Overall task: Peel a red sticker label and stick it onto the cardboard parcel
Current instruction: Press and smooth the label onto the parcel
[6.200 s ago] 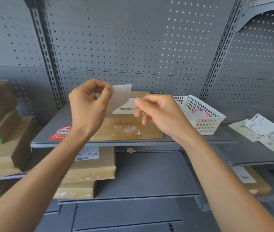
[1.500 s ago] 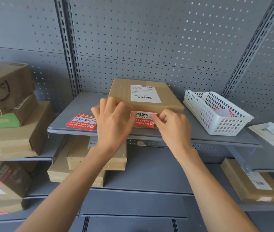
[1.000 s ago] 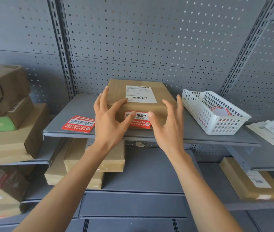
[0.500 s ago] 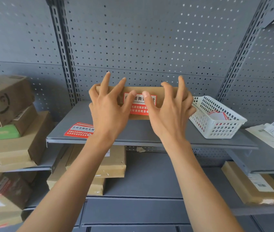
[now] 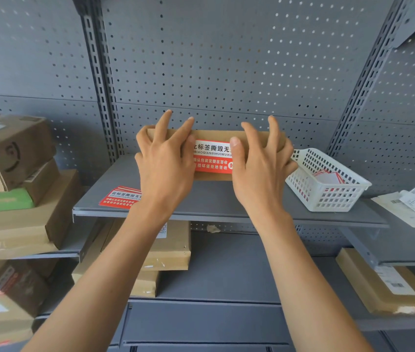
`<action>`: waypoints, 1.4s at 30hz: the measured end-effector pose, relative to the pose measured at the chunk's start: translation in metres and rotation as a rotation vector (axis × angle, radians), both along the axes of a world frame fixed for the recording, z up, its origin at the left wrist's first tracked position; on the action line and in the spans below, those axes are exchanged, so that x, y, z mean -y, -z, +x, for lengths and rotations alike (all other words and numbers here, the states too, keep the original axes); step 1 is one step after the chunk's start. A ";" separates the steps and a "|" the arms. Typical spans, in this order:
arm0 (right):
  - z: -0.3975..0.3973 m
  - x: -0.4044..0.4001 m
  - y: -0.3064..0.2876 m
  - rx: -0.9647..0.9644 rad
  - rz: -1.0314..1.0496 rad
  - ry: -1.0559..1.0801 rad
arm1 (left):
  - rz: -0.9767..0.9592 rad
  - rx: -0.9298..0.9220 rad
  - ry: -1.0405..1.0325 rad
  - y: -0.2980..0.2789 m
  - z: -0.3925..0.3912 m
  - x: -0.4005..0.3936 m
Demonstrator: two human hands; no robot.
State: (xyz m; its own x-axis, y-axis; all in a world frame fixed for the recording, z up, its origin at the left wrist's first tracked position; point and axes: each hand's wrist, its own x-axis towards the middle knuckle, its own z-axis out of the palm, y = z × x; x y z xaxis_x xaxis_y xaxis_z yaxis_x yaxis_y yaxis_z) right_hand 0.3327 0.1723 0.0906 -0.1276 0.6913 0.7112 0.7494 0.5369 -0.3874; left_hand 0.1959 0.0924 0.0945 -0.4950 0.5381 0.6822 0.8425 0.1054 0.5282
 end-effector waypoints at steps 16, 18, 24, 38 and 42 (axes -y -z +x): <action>0.014 0.013 -0.021 0.085 -0.018 -0.065 | -0.039 -0.092 0.066 -0.011 -0.012 0.011; 0.016 0.013 -0.024 0.135 -0.001 -0.064 | -0.046 -0.123 0.071 -0.012 -0.015 0.011; 0.018 0.010 -0.027 0.235 0.020 -0.092 | -0.004 -0.110 0.110 -0.008 -0.022 0.013; 0.018 0.014 -0.023 0.203 -0.087 -0.174 | -0.019 -0.151 0.166 -0.005 -0.029 0.023; 0.016 0.016 -0.022 0.217 -0.097 -0.143 | -0.044 -0.174 0.138 -0.005 -0.027 0.024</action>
State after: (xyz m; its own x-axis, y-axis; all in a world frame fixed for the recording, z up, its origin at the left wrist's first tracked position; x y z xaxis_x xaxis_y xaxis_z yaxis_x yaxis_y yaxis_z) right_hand 0.3485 0.1561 0.1128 -0.3711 0.7186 0.5882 0.7396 0.6117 -0.2808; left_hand 0.1693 0.0682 0.0999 -0.2911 0.6239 0.7253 0.9287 0.0021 0.3708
